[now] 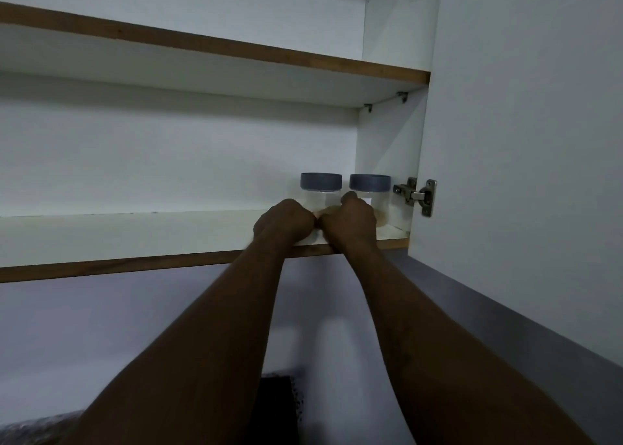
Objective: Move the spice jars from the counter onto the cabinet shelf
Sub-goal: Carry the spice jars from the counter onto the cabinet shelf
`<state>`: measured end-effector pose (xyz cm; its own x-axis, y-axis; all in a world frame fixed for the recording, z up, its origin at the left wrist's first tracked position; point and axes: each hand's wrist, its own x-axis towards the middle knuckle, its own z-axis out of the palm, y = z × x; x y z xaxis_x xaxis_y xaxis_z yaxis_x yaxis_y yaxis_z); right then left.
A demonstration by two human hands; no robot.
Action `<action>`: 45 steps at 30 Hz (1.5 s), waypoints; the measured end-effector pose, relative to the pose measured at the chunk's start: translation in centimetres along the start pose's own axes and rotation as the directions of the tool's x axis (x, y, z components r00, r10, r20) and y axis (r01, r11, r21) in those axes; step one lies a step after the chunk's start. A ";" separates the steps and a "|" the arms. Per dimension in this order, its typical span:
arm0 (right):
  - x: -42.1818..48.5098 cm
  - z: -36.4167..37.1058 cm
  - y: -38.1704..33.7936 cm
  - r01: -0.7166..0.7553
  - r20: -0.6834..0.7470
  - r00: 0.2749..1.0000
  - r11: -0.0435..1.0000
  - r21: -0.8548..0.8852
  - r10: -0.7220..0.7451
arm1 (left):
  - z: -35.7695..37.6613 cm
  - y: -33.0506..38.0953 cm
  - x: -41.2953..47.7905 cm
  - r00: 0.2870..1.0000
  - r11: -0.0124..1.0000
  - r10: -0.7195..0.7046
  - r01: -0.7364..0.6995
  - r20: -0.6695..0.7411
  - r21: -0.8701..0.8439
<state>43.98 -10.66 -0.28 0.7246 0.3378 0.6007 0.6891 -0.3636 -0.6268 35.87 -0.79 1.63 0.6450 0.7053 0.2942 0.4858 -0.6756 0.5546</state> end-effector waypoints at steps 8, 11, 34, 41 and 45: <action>-0.5 0.9 0.3 0.053 -0.073 0.995 0.993 -0.106 -0.061 | 1.0 0.5 1.0 0.997 0.995 0.075 -0.077 0.026 0.059; -0.6 0.9 0.4 0.073 -0.084 0.993 0.989 -0.125 -0.084 | 0.8 0.6 0.5 0.998 0.997 0.061 -0.061 0.006 0.042; -6.4 -0.7 -2.4 0.149 -0.019 0.988 0.985 -0.090 -0.151 | -0.9 -3.7 -8.4 0.915 0.960 0.279 -0.267 -0.292 0.080; -18.6 1.5 0.5 0.344 -0.142 0.936 0.921 0.181 -0.322 | 3.2 -12.3 -18.7 0.804 0.877 0.403 -0.476 -0.438 -0.066; -29.0 4.9 5.4 0.285 0.143 0.940 0.944 0.166 -0.309 | 8.1 -20.0 -26.3 0.917 0.926 0.357 -0.372 -0.175 -0.060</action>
<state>26.74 -18.13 -23.49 0.4692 0.5544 0.6874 0.8583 -0.1030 -0.5027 13.96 -7.52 -23.46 0.6621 0.4433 0.6043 0.1742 -0.8753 0.4512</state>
